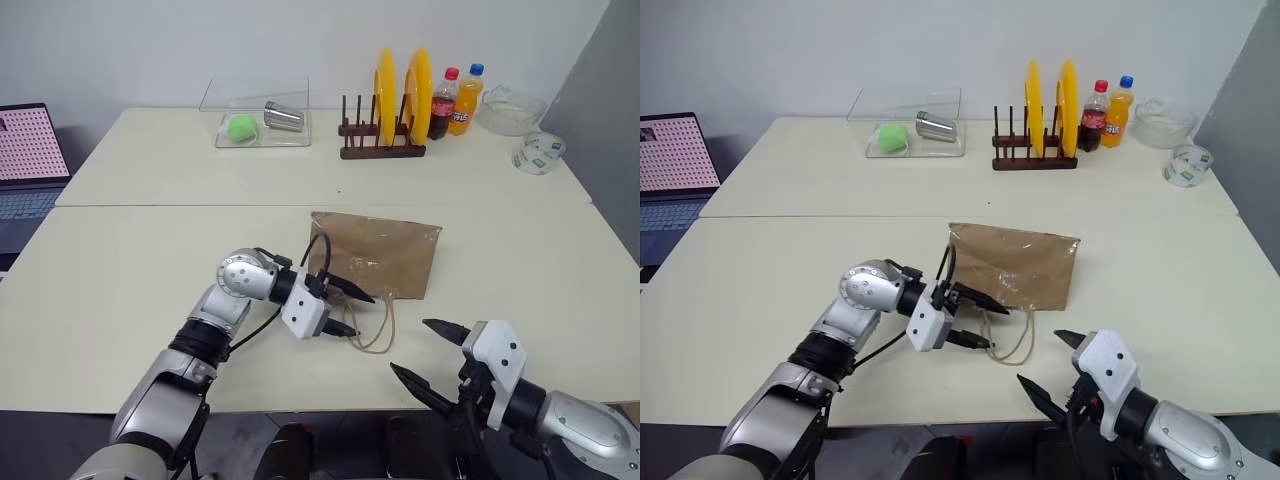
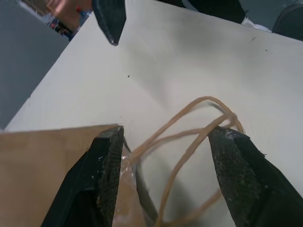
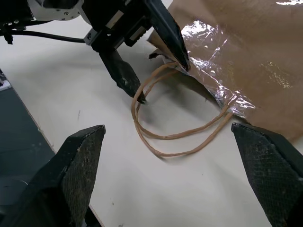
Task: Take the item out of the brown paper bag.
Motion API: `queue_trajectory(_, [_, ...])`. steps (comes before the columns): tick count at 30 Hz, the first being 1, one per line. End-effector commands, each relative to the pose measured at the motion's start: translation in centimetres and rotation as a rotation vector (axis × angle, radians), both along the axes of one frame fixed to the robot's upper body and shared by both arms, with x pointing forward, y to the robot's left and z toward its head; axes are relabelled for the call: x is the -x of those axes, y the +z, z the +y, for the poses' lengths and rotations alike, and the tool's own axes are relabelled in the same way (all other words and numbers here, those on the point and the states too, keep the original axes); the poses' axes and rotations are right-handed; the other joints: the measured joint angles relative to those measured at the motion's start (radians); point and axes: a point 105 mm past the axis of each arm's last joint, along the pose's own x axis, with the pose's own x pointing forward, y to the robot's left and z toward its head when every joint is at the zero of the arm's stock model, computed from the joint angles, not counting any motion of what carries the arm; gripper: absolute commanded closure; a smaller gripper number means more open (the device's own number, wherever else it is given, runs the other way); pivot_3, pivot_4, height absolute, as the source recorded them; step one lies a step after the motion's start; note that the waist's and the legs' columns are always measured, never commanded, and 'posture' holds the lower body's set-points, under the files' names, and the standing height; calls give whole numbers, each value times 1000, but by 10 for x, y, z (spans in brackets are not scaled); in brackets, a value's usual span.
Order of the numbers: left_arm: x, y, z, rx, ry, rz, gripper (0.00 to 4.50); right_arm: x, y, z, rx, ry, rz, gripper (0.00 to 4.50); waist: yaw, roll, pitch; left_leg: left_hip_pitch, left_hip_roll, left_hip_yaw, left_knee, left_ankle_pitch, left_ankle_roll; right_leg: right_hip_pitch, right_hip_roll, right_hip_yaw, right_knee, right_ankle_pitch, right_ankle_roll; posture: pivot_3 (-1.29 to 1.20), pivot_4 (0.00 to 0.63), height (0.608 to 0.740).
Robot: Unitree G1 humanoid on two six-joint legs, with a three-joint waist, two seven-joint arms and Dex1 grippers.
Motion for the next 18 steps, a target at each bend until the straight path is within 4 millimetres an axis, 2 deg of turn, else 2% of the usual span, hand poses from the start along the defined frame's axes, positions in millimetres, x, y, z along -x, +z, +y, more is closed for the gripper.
queue_trajectory(1, [4, 8, -14, 47, -55, -39, 2739, 10, 19, 14, -38, 54, -65, 0, 0, 0, 0, 0, 0, 0, 0, 0, 0, 0, 0, 0, 0, 0, 0, 0, 150, 740])
queue_trajectory(6, [1, 23, -23, 102, -30, 43, 4302, 12, 17, 16, -47, 64, -36, 0, -1, 0, 0, 0, 0, 0, 0, 0, 0, 0, 0, 0, 0, 0, 0, 0, 150, 740])
queue_trajectory(7, [-3, 28, -25, 117, -9, 73, 4431, 13, 17, 17, -50, 73, -32, 0, -1, 0, 0, 0, 0, 0, 0, 0, 0, 0, 0, 0, 0, 0, 0, 0, 150, 740])
queue_trajectory(14, [-26, 68, -35, 209, 119, 144, 4431, 13, 21, 29, -92, 118, -11, 0, -1, -1, 0, 0, 0, -1, 0, 0, 0, 1, 0, -1, 0, 0, 0, 0, 150, 740])
queue_trajectory(18, [-33, 79, -39, 225, 155, 149, 4431, 11, 22, 38, -105, 151, -2, 0, -1, -1, 0, 0, 0, -1, 0, 0, 0, 1, 0, 0, 0, 0, 0, 0, 150, 740])
